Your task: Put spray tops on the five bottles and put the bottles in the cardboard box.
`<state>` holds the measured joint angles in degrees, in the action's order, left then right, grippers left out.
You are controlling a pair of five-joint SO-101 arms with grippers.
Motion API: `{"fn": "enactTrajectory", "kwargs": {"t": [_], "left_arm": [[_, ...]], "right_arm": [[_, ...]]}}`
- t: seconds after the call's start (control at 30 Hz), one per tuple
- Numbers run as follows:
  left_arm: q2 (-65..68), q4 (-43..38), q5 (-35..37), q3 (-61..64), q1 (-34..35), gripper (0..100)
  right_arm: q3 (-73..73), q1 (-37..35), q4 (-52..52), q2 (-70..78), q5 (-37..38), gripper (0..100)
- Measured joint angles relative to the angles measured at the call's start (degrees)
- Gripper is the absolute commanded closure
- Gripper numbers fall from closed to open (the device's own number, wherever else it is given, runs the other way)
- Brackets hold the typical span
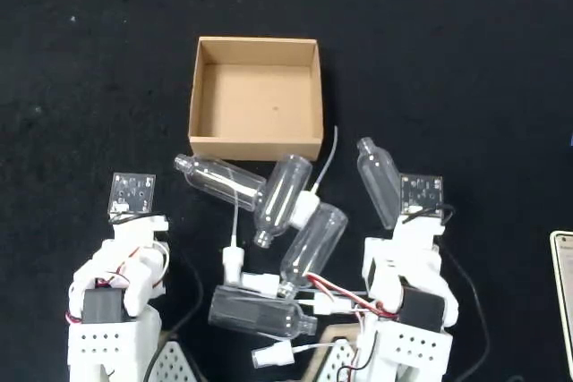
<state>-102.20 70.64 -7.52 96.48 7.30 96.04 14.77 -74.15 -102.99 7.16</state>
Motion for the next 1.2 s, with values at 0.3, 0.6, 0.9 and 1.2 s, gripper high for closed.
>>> {"fn": "enactTrajectory", "kwargs": {"t": [0.3, 0.6, 0.9, 1.2], "left_arm": [[0.00, -4.92, -0.18, -0.09, 7.74, 96], [0.00, -25.85, -8.79, -4.13, 18.37, 96], [1.67, -26.81, 3.34, -14.86, 13.45, 74], [19.34, -27.34, 10.55, -15.12, 8.88, 76]], "right_arm": [[0.00, 0.00, 0.00, 0.00, 0.00, 92.7], [-0.70, 2.73, 17.67, 0.00, 0.00, 92.7], [-17.58, 3.60, 23.03, 0.00, 10.02, 92.6], [-39.56, -2.64, 13.01, 4.75, 15.91, 88.7]]}}
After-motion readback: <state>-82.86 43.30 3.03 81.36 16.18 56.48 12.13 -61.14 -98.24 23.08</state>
